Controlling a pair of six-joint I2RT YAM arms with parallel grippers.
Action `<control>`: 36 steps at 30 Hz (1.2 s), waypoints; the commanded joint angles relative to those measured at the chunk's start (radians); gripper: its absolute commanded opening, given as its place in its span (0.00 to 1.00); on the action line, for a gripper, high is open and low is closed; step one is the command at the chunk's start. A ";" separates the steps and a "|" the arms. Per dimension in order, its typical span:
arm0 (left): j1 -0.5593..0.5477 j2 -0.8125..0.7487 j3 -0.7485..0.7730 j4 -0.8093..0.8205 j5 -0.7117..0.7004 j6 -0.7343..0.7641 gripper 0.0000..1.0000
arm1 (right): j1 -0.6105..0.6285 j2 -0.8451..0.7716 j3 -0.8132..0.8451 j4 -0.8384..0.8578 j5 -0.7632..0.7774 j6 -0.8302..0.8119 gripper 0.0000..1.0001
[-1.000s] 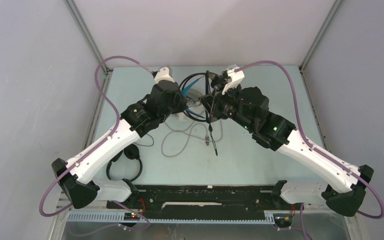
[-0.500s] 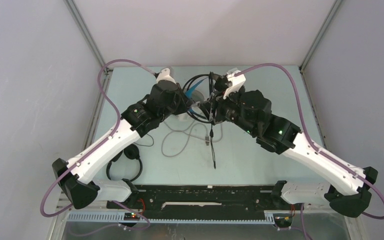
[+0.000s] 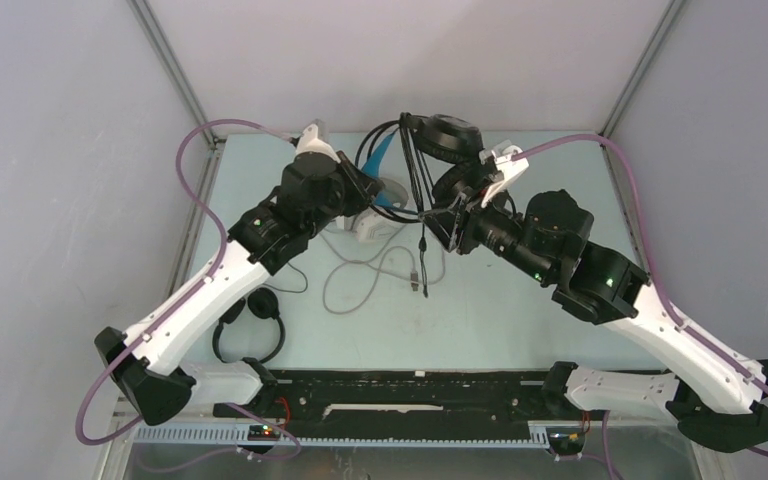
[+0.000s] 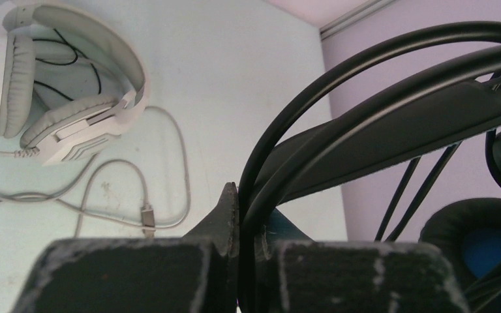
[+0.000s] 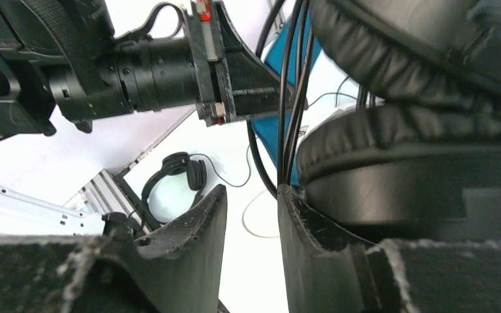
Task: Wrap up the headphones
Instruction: Wrap the headphones cable around the headphones.
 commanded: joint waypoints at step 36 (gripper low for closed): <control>0.007 -0.058 0.139 0.052 0.007 -0.016 0.00 | 0.102 -0.377 -0.828 0.787 -0.065 -0.383 0.75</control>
